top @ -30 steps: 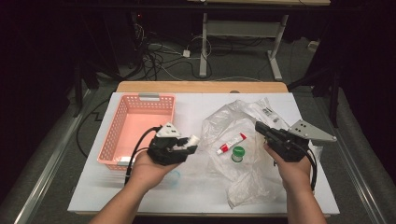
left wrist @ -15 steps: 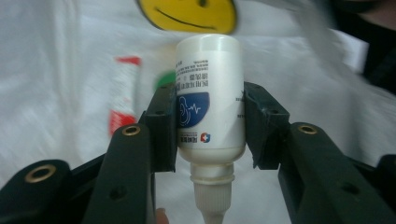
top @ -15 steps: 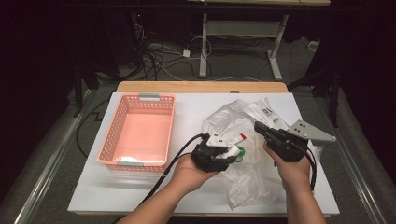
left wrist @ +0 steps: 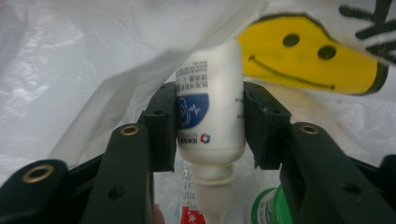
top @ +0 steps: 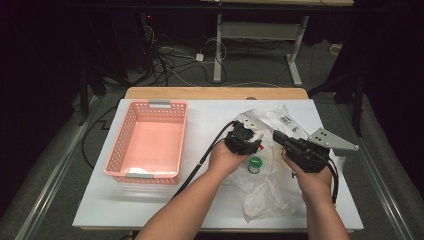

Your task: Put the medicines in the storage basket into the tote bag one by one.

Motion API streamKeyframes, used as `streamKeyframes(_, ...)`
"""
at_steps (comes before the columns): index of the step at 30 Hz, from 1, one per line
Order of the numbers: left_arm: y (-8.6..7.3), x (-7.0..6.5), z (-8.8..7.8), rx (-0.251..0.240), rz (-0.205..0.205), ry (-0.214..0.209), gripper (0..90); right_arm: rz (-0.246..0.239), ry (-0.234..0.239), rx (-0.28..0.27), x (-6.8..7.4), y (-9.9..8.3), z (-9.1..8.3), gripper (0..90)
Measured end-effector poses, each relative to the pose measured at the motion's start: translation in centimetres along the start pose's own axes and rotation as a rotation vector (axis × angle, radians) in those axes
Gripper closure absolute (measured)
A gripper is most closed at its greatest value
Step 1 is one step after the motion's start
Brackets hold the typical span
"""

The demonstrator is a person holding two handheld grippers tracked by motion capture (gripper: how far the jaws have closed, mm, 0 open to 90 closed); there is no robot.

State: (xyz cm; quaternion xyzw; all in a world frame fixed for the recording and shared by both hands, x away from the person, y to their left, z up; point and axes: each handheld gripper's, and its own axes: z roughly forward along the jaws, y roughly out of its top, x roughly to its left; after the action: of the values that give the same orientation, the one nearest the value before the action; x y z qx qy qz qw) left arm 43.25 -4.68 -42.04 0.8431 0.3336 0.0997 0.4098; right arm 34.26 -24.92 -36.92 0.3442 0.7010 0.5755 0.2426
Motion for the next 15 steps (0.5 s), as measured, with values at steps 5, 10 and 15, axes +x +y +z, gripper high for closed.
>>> streamKeyframes(5,-0.6,-0.8,-3.2,-0.047,0.04,-0.042,36.0,0.005,0.0,0.0,-0.1,0.0,0.2,90.0)
streamKeyframes(10,-4.1,-1.1,-8.1,-0.137,0.032,-0.081,33.9,0.006,-0.014,-0.001,-0.4,0.1,0.2,90.0)
streamKeyframes(15,-9.3,-1.1,-9.6,-0.076,0.044,-0.053,30.3,-0.004,-0.015,0.001,0.1,0.1,0.1,90.0)
